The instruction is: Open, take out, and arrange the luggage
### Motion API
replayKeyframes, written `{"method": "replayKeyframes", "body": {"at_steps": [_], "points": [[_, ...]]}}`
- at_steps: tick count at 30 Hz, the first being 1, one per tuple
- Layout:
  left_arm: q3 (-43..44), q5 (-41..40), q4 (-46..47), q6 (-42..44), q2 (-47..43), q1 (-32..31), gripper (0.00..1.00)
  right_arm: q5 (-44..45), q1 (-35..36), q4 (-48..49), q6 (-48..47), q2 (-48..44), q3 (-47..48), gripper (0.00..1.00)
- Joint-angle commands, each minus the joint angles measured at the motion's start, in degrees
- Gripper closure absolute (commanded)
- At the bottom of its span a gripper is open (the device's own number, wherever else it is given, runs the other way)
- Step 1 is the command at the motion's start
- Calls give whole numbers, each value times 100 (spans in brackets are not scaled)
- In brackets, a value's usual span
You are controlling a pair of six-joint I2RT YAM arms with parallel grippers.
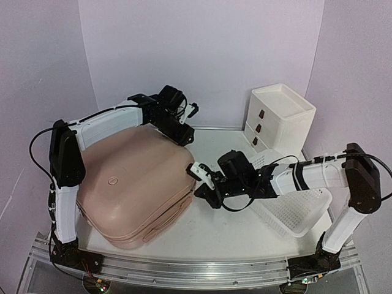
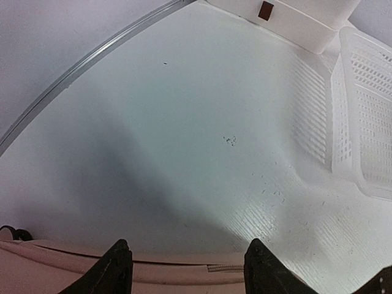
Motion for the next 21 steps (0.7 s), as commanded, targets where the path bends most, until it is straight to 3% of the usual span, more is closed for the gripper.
{"method": "replayKeyframes", "body": {"at_steps": [1,11,21], "points": [[-461,241,-798,152,-423,29,38,-126,-717,-188,-211,-567,252,100],[-975,598,-578,-74,-648,27,44,-1294,-1718,-283,-1238,385,1335,100],[-1298,976,-324,-186,-836,27,47,-2180,-2088,-311,-2143,1580,2576,100]]}}
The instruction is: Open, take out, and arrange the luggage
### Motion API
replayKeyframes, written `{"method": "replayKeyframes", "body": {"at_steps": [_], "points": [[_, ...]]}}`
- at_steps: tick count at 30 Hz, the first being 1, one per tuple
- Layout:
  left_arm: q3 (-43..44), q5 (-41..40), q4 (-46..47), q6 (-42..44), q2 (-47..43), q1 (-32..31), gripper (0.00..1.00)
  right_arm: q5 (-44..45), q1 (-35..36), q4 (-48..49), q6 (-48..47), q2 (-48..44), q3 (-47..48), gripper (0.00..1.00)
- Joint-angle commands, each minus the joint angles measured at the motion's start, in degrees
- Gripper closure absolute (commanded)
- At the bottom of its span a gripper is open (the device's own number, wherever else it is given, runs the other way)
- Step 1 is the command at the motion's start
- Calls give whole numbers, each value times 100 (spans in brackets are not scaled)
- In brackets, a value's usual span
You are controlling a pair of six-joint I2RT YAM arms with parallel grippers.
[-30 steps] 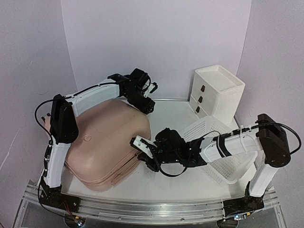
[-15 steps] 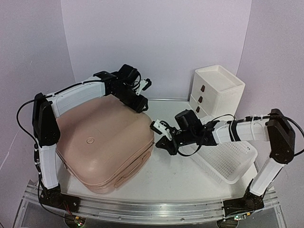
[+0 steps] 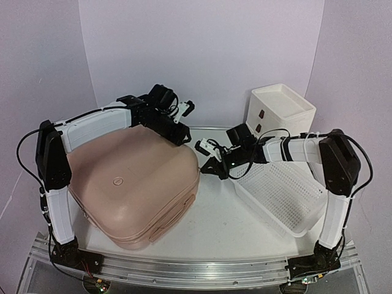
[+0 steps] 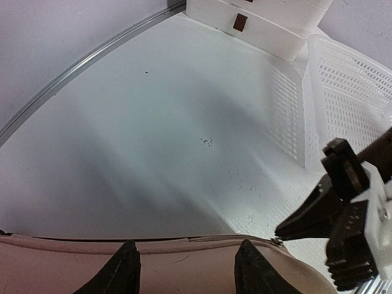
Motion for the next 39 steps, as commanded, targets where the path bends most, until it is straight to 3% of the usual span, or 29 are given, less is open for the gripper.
{"method": "replayKeyframes", "body": {"at_steps": [1,6,15,20,22,25,29,31,33,39], "points": [[-308,431,-864,-97,-35,-15,48,-186,-363,803,-372,596,1110,100],[-398,433,-770,-371,-96,-2,48,-366,-380,1308,-157,1345,1785,100],[-552,319,-571,-808,-350,297,44,23,-376,3758,786,2207,1763,99],[-505,558,-571,-968,-718,764,37,984,-376,3840,964,1664,950,84],[-475,687,-590,-988,-975,968,32,1392,-381,3748,922,1278,538,70],[-410,772,-722,-1004,-1357,1241,23,1955,-381,2702,766,476,210,41],[-460,470,-1036,-959,-2017,1576,12,2829,-350,-607,1100,-673,768,26],[-763,242,-1145,-943,-2430,1758,8,3623,-249,-1846,1912,-1082,976,21],[-1133,4,-1203,-962,-2857,1927,4,3916,-53,-2498,2961,-1503,879,16],[-2145,-127,-1236,-1330,-4078,2066,2,3988,1033,-3238,6067,-2177,317,2]]}}
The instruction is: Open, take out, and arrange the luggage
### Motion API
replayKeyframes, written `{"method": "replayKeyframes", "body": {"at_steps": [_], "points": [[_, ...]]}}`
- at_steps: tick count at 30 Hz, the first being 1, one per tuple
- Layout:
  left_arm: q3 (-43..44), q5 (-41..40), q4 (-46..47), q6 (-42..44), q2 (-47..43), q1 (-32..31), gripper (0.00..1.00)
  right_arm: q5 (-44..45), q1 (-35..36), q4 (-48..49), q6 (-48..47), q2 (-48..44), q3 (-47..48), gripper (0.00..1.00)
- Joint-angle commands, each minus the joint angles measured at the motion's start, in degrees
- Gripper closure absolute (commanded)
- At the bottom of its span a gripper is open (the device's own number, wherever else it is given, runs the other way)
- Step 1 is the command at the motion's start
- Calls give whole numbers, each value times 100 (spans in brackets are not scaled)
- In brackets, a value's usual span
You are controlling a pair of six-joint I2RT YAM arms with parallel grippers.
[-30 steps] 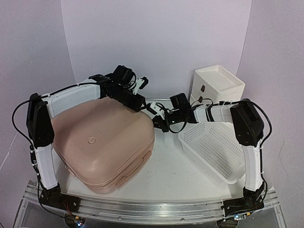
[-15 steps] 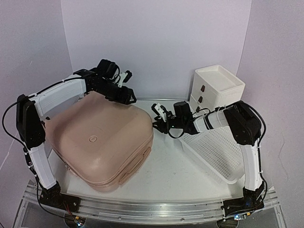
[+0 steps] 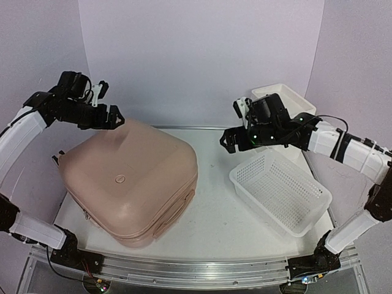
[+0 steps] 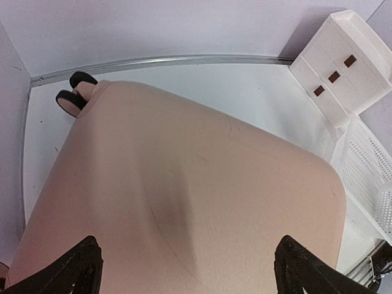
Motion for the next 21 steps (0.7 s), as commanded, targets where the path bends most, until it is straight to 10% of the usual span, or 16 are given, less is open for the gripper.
{"method": "replayKeyframes", "body": {"at_steps": [1,11,21], "points": [[-559,-46,-119,-367,-785,-7,2,331,921,-1219,2954,-52,-407,2],[-1232,421,-136,-649,-2040,-4,1,772,2276,-1139,6444,1162,-90,13],[-1802,829,-355,-417,-2855,-10,1,618,2668,-565,6563,2203,609,20]]}}
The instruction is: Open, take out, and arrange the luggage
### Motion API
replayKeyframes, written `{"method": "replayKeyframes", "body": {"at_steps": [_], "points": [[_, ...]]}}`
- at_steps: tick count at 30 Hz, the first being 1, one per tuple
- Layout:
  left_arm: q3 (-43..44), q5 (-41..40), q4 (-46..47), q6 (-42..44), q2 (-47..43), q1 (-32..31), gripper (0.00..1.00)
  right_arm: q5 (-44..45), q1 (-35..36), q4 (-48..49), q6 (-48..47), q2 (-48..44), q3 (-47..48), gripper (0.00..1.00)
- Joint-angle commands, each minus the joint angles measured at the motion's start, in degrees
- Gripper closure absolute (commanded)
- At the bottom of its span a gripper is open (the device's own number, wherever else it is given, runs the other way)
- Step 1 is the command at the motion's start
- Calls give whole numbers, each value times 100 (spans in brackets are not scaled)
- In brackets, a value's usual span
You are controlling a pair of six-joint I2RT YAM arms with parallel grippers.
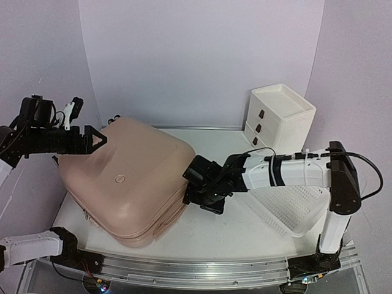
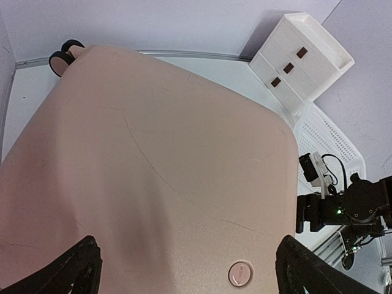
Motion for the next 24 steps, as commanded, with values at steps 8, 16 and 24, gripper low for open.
{"method": "replayKeyframes", "body": {"at_steps": [8,16,24], "points": [[-196,383,-137,234,-588,-11,1,718,410,831,1276,779,432,38],[-448,135,-165,251,-926,-10,1,1972,309,969,692,1065,567,73],[-805,208,-161,-59,-971,-10,0,2442,-494,972,87,1299,851,100]]}}
